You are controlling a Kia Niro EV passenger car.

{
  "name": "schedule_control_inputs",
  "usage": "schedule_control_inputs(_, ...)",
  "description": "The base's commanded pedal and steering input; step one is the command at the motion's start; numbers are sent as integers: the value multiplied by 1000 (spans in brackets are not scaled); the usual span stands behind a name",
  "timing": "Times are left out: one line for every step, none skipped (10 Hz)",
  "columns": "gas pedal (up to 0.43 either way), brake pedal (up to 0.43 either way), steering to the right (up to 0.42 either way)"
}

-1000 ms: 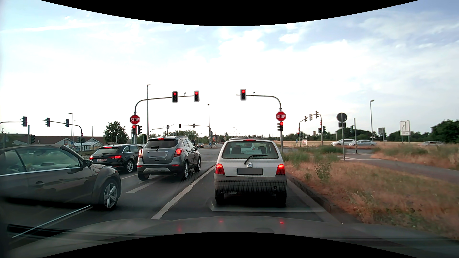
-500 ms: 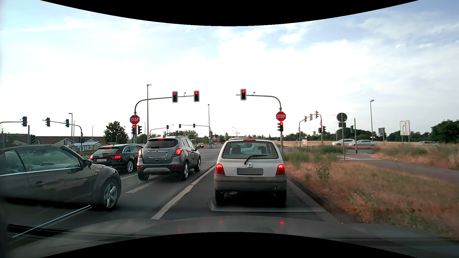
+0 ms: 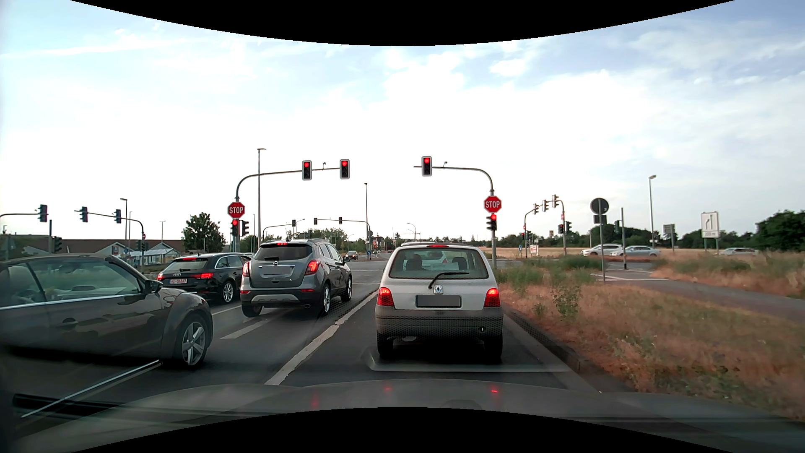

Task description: Follow the waypoints while adhering to traffic rules and regulations

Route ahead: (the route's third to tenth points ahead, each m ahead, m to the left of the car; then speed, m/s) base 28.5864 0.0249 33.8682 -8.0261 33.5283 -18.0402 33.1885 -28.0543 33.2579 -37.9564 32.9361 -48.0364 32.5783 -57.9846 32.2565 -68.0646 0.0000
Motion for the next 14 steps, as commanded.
schedule_control_inputs(0, 378, -10)
schedule_control_inputs(0, 378, -10)
schedule_control_inputs(0, 378, -10)
schedule_control_inputs(0, 378, -10)
schedule_control_inputs(0, 378, -10)
schedule_control_inputs(0, 378, -10)
schedule_control_inputs(0, 378, -10)
schedule_control_inputs(0, 378, -10)
schedule_control_inputs(0, 378, -10)
schedule_control_inputs(0, 378, -9)
schedule_control_inputs(0, 378, -10)
schedule_control_inputs(0, 378, -10)
schedule_control_inputs(0, 378, -9)
schedule_control_inputs(0, 378, -10)
